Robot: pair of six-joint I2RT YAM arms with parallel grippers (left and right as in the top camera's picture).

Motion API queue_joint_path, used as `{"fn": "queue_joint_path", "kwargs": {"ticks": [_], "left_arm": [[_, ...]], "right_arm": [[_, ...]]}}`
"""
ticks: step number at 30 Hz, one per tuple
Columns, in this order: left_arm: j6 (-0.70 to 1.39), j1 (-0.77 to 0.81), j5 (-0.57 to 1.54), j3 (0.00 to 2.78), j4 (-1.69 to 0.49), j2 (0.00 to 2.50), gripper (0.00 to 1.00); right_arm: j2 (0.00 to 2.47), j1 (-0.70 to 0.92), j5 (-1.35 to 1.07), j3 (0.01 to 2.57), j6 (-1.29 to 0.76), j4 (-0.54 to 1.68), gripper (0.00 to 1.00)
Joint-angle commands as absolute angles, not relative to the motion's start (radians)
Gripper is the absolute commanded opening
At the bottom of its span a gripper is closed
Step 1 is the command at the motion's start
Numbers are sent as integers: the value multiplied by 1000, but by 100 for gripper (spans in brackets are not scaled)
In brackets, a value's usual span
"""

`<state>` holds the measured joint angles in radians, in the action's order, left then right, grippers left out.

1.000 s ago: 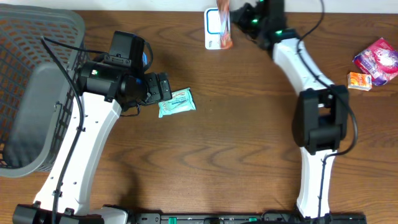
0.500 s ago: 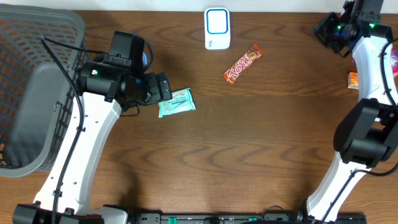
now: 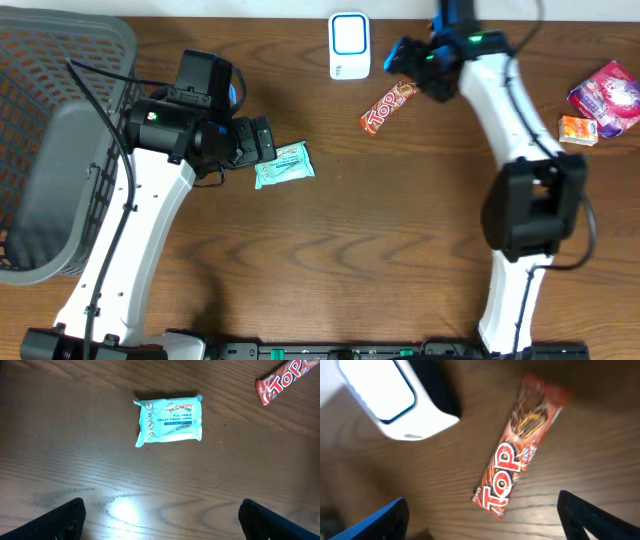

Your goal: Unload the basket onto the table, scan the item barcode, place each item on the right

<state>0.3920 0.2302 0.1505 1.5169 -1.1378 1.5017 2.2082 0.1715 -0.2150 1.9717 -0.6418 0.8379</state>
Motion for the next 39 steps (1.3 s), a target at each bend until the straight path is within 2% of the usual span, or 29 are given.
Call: {"fn": "queue_joint_path", "kwargs": {"ticks": [1,7,13,15,16,17,19,24,39], "left_arm": [[389,228,141,1522,-1140,1502,98],[389,228,141,1522,-1140,1502,98],[389,228,141,1522,-1140,1502,98],[389,228,141,1522,-1140,1502,98],[389,228,141,1522,-1140,1502,98],[389,228,141,1522,-1140,1502,98],[389,228,141,1522,-1140,1502,98],[389,228,141,1522,-1140,1502,98],[389,228,141,1522,-1140,1502,98]], "right_arm": [[2306,226,-60,1980,-803,825,89],[2384,250,-15,1980,-860,831,86],[2422,230,-1,1980,-859,838,70],[2434,222,12,1980,-850,835,57],[2440,218,20,1980,-833,830,46],[2444,215,30,1980,-810,826,25],[2447,210,50,1980,-778,825,2],[2445,171,52,1990,-724,862,1],[2381,-149,57,2202,-500,1175,1]]}}
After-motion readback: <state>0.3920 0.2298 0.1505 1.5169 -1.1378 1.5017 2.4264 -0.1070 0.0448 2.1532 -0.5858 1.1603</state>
